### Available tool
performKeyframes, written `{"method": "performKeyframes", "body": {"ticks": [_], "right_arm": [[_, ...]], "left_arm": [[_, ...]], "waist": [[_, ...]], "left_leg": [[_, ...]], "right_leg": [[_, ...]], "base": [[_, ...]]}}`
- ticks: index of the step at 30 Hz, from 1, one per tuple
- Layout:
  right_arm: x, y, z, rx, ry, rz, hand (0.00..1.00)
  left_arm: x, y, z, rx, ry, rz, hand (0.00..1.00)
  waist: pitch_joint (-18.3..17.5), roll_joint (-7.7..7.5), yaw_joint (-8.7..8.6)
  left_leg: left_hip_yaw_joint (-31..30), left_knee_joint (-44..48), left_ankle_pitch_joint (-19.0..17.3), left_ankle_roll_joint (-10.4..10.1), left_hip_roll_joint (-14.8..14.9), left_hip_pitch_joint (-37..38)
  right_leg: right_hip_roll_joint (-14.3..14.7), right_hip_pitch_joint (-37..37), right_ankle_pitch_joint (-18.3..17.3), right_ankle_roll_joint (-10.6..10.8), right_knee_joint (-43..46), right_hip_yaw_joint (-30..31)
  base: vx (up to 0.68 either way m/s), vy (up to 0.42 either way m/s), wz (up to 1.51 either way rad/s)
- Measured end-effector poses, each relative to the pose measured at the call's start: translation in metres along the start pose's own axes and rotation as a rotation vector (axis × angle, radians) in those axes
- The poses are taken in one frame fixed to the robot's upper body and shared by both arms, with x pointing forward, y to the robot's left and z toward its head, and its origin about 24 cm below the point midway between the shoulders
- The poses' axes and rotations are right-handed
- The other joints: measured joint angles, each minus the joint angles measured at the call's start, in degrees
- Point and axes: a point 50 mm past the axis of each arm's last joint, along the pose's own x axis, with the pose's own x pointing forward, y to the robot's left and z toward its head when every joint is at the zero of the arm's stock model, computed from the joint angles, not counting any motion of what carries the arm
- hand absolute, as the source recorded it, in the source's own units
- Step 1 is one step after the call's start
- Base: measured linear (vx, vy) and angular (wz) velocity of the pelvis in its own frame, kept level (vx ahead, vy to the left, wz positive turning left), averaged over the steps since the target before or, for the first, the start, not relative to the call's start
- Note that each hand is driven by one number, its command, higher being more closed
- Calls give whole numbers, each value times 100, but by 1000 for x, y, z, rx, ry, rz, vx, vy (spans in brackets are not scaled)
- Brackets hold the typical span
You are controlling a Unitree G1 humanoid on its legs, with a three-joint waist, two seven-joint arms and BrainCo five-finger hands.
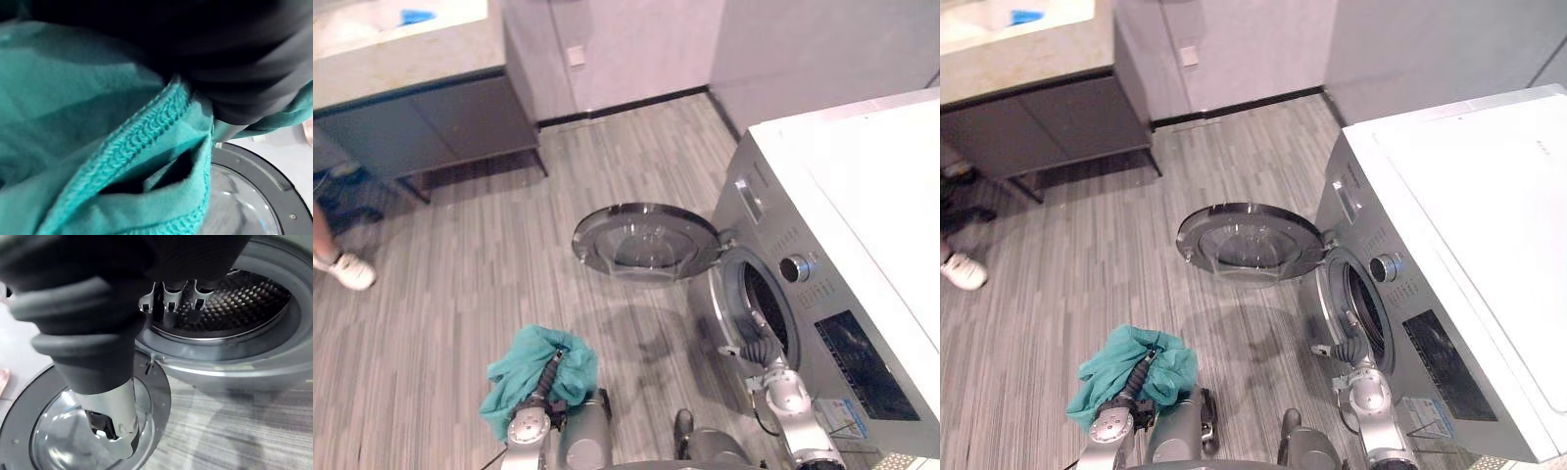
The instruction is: Pick up the laundry basket with both hands and put the clothes into the washing machine.
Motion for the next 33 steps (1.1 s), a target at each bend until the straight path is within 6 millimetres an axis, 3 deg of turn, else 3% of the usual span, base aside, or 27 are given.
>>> {"method": "performKeyframes", "body": {"ticks": [1,3,5,9,10,11,12,14,16,20,22,24,25,27,29,30,31,32,33], "right_arm": [[-1,-2,-4,-12,11,-1,0],[-3,10,-13,23,66,18,0],[-10,24,-21,51,100,46,0],[-2,32,-25,52,140,71,0],[5,36,-22,45,145,82,0],[11,39,-21,29,156,99,0],[13,40,-22,17,163,109,0],[14,36,-27,-10,181,112,0],[16,31,-28,-24,181,105,0],[14,17,-44,-70,236,88,0],[9,10,-57,-85,285,80,0],[4,7,-69,-63,335,75,0],[3,7,-71,-53,346,73,0],[3,7,-71,-20,355,55,0],[3,4,-75,16,382,18,0],[4,3,-75,17,386,12,0],[7,0,-73,16,379,1,0],[13,3,-64,28,349,-3,0],[14,3,-63,30,346,-5,0]], "left_arm": [[-3,-5,-4,2,10,-17,100],[-1,-7,-5,30,22,-40,100],[3,-3,0,50,2,-38,100],[9,7,0,92,4,-28,100],[12,10,3,101,-4,-23,100],[13,15,2,116,2,-16,100],[14,16,2,121,4,-15,100],[17,16,6,127,-6,-15,100],[17,17,5,130,-5,-13,100],[24,10,10,151,-13,-32,100],[24,4,10,142,-11,-44,100],[26,-2,11,150,-6,-62,100],[26,-1,10,157,-3,-65,100],[26,-4,10,162,-3,-75,100],[26,-7,10,170,-6,-84,100],[26,-8,10,173,-9,-88,100],[25,-11,11,180,-17,-99,100],[31,-11,21,201,-49,-102,100],[32,-11,23,204,-55,-102,100]], "waist": [[-50,229,8],[-76,-3,-48],[-181,-279,-11],[-242,-380,-10],[-245,-377,-23],[-238,-358,-22],[-235,-354,-25],[-186,-217,-127],[-181,-141,-177],[-157,-93,-345],[-78,25,-377],[7,100,-427],[68,34,-436],[153,-23,-458],[228,-60,-461],[236,-42,-459],[253,82,-440],[460,-112,-407],[491,-147,-404]], "left_leg": [[-471,-657,662,-145,42,239],[-299,-503,364,-211,-26,387],[122,-305,151,13,-154,451],[1022,-218,-100,152,-95,601],[1297,-319,-95,159,-8,635],[1651,-460,-81,175,121,714],[1859,-528,-76,182,164,791],[2219,-628,-75,180,272,1114],[2386,-813,-79,171,324,1417],[2643,-406,-51,107,509,1509],[2263,1028,51,153,974,1084],[1654,1746,385,270,1058,833],[1322,2044,452,262,1010,610],[564,1964,-284,107,564,389],[-78,930,-496,-2,22,433],[-159,559,-464,-22,-47,490],[-172,86,-331,-126,-62,534],[101,227,-453,-50,-106,460],[151,261,-483,-14,-114,434]], "right_leg": [[175,-11,-232,193,202,162],[27,-107,-509,376,565,354],[-201,-133,-575,508,556,688],[-300,-368,-237,778,203,1326],[-303,-597,19,790,72,1099],[-383,-781,207,664,2,490],[-500,-843,234,615,35,2],[-806,-848,425,321,139,-1774],[-797,-790,481,234,95,-2344],[-601,-872,406,206,91,-1839],[-461,-762,299,115,130,-1665],[-345,-664,230,94,255,-1479],[-339,-636,213,67,253,-1321],[-307,-667,136,-21,258,-1004],[-256,-744,99,41,434,-696],[-226,-819,56,91,553,-611],[-135,-974,-28,137,787,-465],[-209,-1354,-213,271,1326,-202],[-225,-1427,-228,286,1397,-173]], "base": [[297,422,-128],[187,324,-86],[172,223,-74],[118,225,-124],[17,68,-149],[31,62,-168],[25,-9,-151],[24,-23,-124],[58,-102,-123],[43,-114,-85],[48,-127,-73],[89,-96,-54],[102,-56,-58],[115,8,-68],[111,75,-87],[92,119,-87],[63,186,-94],[50,167,-82],[30,154,-64]]}}
